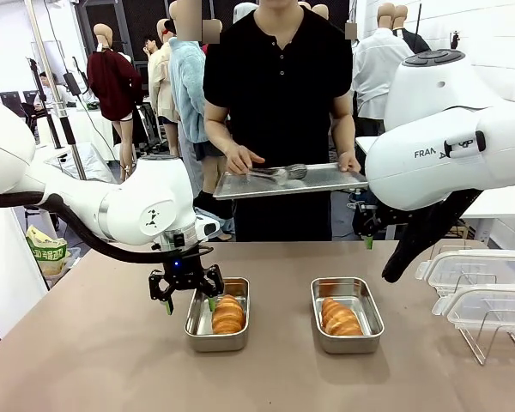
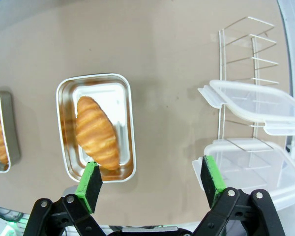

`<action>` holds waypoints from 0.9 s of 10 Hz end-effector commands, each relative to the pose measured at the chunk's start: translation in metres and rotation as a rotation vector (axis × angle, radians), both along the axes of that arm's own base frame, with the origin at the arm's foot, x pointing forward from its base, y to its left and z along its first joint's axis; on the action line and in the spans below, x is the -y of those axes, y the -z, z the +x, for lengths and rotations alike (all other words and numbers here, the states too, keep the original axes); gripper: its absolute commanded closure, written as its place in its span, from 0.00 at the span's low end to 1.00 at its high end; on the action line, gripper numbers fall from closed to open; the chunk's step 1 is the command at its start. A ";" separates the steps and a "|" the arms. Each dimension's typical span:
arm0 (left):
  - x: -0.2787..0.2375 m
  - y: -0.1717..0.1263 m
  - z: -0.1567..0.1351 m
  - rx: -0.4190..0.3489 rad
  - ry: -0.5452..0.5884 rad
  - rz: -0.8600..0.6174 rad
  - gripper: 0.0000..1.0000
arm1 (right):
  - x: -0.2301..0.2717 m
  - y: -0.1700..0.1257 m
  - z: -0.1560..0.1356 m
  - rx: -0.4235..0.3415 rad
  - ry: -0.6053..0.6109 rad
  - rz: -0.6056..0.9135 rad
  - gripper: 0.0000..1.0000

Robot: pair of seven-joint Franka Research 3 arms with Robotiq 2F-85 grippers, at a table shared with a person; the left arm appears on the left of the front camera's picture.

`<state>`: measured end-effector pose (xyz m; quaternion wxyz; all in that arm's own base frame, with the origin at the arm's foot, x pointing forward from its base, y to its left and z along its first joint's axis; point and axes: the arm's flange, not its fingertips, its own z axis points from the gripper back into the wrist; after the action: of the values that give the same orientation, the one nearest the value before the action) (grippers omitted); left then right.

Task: Place the bread in airtight containers.
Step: Pick up one Airtight Container lid and hand it to the human.

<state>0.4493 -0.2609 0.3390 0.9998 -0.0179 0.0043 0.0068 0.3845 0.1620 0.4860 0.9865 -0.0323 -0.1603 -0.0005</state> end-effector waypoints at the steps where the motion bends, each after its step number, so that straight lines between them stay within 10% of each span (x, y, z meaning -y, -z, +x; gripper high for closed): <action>1: 0.000 0.000 0.000 0.001 0.000 -0.001 0.00 | -0.001 0.001 -0.001 -0.001 -0.001 -0.002 0.00; 9: 0.005 -0.115 -0.010 0.019 0.035 -0.007 0.00 | -0.001 0.001 -0.001 -0.001 -0.001 -0.002 0.00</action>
<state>0.4396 -0.2703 0.4401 0.9997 -0.0167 -0.0178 -0.0040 0.3845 0.1620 0.4860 0.9865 -0.0323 -0.1603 -0.0005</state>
